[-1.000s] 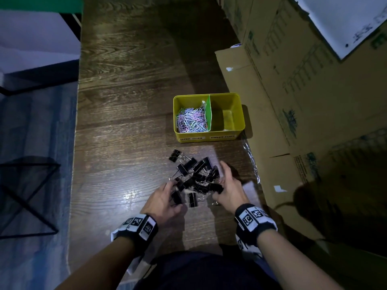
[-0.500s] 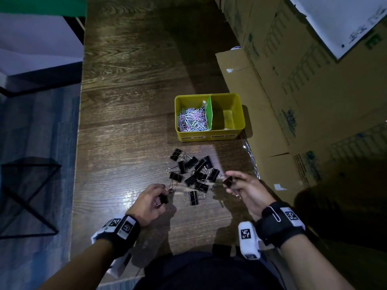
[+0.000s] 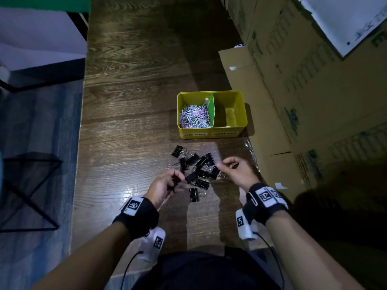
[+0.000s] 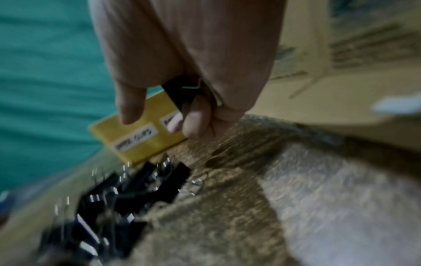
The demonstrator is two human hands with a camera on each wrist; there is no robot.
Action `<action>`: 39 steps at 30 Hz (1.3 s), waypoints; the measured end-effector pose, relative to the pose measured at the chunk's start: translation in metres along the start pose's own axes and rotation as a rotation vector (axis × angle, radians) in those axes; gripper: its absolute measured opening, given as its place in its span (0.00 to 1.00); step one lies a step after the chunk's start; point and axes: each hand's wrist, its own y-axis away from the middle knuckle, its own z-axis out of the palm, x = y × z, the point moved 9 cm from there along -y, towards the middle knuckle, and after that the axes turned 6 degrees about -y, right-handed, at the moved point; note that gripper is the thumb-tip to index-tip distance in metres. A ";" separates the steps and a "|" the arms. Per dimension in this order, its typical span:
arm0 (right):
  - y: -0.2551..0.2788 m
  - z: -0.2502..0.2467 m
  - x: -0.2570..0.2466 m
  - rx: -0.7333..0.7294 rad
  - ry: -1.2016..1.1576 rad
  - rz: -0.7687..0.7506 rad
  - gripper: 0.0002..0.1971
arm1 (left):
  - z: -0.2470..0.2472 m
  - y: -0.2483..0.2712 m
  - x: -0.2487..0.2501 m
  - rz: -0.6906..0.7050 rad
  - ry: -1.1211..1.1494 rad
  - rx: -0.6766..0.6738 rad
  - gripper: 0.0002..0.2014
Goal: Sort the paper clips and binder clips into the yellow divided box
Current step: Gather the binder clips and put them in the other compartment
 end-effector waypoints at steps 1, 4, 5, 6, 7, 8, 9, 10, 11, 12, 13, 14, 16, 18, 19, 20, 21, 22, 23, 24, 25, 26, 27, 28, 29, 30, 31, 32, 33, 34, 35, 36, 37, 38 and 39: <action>-0.002 0.005 0.000 -0.016 0.108 -0.007 0.20 | 0.005 -0.002 -0.001 0.002 -0.113 -0.030 0.10; -0.006 0.022 0.009 -0.027 0.386 0.013 0.31 | 0.022 -0.006 -0.009 0.100 -0.779 -0.149 0.11; -0.008 0.024 0.012 -0.003 0.444 0.013 0.31 | 0.028 -0.007 -0.016 0.120 -1.020 -0.174 0.18; -0.009 0.025 0.015 0.019 0.474 0.011 0.30 | 0.034 -0.007 -0.020 0.133 -1.200 -0.180 0.24; -0.009 0.026 0.017 0.034 0.488 0.005 0.29 | 0.038 -0.008 -0.026 0.134 -1.318 -0.171 0.28; -0.009 0.027 0.019 0.042 0.498 -0.001 0.28 | 0.043 -0.008 -0.027 0.163 -1.400 -0.144 0.30; -0.008 0.027 0.020 0.047 0.508 -0.012 0.28 | 0.046 -0.009 -0.030 0.181 -1.461 -0.116 0.30; -0.008 0.025 0.023 0.053 0.510 -0.013 0.28 | 0.046 -0.011 -0.030 0.201 -1.501 -0.088 0.30; -0.006 0.020 0.025 0.063 0.492 0.000 0.29 | 0.046 -0.012 -0.031 0.206 -1.518 -0.076 0.30; -0.005 0.014 0.028 0.074 0.458 0.026 0.29 | 0.045 -0.012 -0.032 0.215 -1.521 -0.068 0.30; -0.004 0.008 0.032 0.084 0.418 0.046 0.29 | 0.043 -0.013 -0.034 0.218 -1.511 -0.075 0.31; -0.003 0.001 0.034 0.099 0.369 0.054 0.28 | 0.042 -0.014 -0.034 0.239 -1.492 -0.076 0.32; -0.005 -0.015 0.041 0.152 0.164 0.069 0.27 | 0.036 -0.014 -0.032 0.268 -1.404 -0.073 0.30; -0.006 -0.027 0.046 0.190 -0.231 0.126 0.27 | 0.023 -0.015 -0.021 0.229 -1.164 -0.019 0.24; -0.007 -0.030 0.046 0.192 -0.436 0.157 0.23 | 0.017 -0.016 -0.016 0.169 -0.963 -0.007 0.23; -0.008 -0.032 0.041 0.177 -0.616 0.174 0.18 | 0.016 -0.017 -0.009 0.097 -0.723 -0.040 0.24; -0.009 -0.035 0.032 0.144 -0.772 0.171 0.14 | 0.021 -0.020 -0.002 0.030 -0.478 -0.101 0.26; -0.010 -0.037 0.020 0.097 -0.895 0.151 0.11 | 0.028 -0.023 0.007 -0.027 -0.277 -0.163 0.26; -0.012 -0.040 0.007 0.055 -0.980 0.115 0.10 | 0.036 -0.030 0.019 -0.063 -0.117 -0.213 0.25; -0.015 -0.041 -0.007 0.012 -1.038 0.074 0.09 | 0.045 -0.038 0.035 -0.076 0.020 -0.252 0.24; -0.018 -0.043 -0.019 -0.024 -1.077 0.039 0.09 | 0.053 -0.048 0.050 -0.079 0.142 -0.272 0.24; -0.022 -0.043 -0.032 -0.062 -1.115 0.010 0.08 | 0.061 -0.057 0.070 -0.074 0.241 -0.283 0.24; -0.026 -0.043 -0.045 -0.099 -1.146 -0.015 0.08 | 0.070 -0.067 0.087 -0.060 0.320 -0.297 0.23; -0.030 -0.043 -0.060 -0.140 -1.163 -0.039 0.09 | 0.080 -0.075 0.107 -0.039 0.366 -0.318 0.19; -0.034 -0.043 -0.075 -0.171 -1.154 -0.060 0.09 | 0.089 -0.083 0.123 -0.022 0.381 -0.323 0.15; -0.039 -0.044 -0.089 -0.190 -1.125 -0.072 0.09 | 0.096 -0.091 0.137 -0.022 0.380 -0.310 0.12; -0.044 -0.045 -0.101 -0.191 -1.076 -0.077 0.09 | 0.102 -0.101 0.148 -0.030 0.373 -0.276 0.09; -0.049 -0.045 -0.111 -0.175 -1.006 -0.068 0.10 | 0.106 -0.108 0.157 -0.042 0.352 -0.232 0.07; -0.055 -0.045 -0.118 -0.138 -0.920 -0.048 0.11 | 0.108 -0.118 0.163 -0.055 0.301 -0.168 0.05; -0.060 -0.046 -0.124 -0.092 -0.833 -0.029 0.11 | 0.108 -0.125 0.168 -0.066 0.229 -0.097 0.04; -0.065 -0.046 -0.130 -0.049 -0.760 -0.022 0.10 | 0.107 -0.131 0.171 -0.076 0.148 -0.029 0.03; -0.069 -0.044 -0.136 -0.023 -0.719 -0.029 0.08 | 0.107 -0.135 0.175 -0.079 0.085 0.019 0.02; -0.071 -0.042 -0.143 -0.008 -0.702 -0.042 0.07 | 0.108 -0.139 0.178 -0.073 0.047 0.043 0.02; -0.072 -0.040 -0.148 0.006 -0.695 -0.051 0.07 | 0.108 -0.142 0.180 -0.067 0.033 0.060 0.03; -0.072 -0.039 -0.151 0.020 -0.686 -0.049 0.07 | 0.107 -0.146 0.182 -0.061 0.027 0.071 0.05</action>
